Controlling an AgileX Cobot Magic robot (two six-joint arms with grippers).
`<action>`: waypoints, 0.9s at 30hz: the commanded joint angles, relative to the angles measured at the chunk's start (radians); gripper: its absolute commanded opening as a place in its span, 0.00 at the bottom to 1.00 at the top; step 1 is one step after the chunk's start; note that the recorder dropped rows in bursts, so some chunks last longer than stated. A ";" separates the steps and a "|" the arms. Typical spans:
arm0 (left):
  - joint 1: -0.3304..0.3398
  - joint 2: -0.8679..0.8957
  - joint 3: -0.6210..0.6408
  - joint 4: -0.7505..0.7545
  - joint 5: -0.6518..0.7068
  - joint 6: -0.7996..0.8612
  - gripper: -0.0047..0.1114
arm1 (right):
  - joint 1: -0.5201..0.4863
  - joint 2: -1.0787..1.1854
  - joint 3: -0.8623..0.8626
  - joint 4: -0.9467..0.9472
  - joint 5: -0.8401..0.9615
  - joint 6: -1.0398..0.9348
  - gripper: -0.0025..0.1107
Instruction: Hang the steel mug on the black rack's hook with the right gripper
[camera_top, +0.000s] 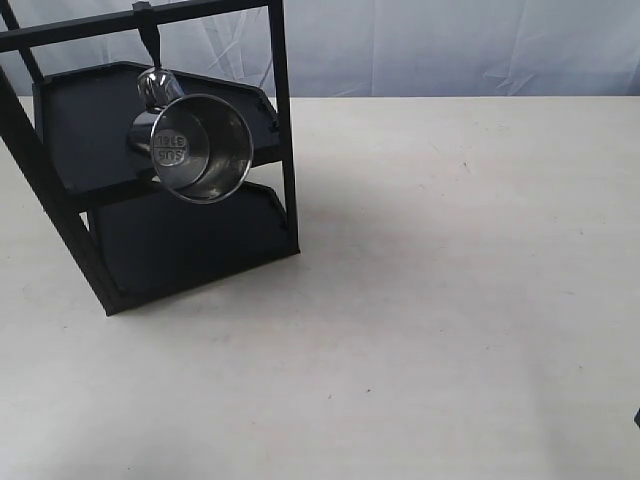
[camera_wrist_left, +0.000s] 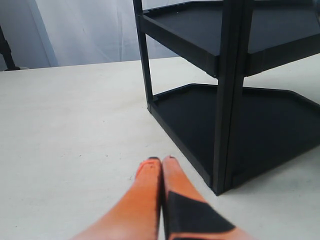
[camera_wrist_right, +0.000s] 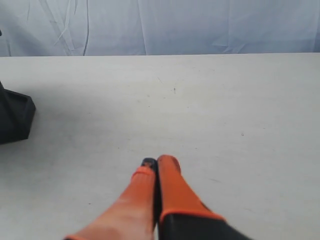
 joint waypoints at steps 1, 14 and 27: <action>-0.002 0.004 -0.002 0.003 -0.008 -0.004 0.04 | -0.004 -0.009 0.005 -0.004 0.000 0.000 0.01; -0.002 0.004 -0.002 0.003 -0.008 -0.004 0.04 | -0.004 -0.009 0.005 0.007 0.000 0.000 0.01; -0.002 0.004 -0.002 0.003 -0.008 -0.004 0.04 | -0.004 -0.009 0.005 0.007 0.000 0.000 0.01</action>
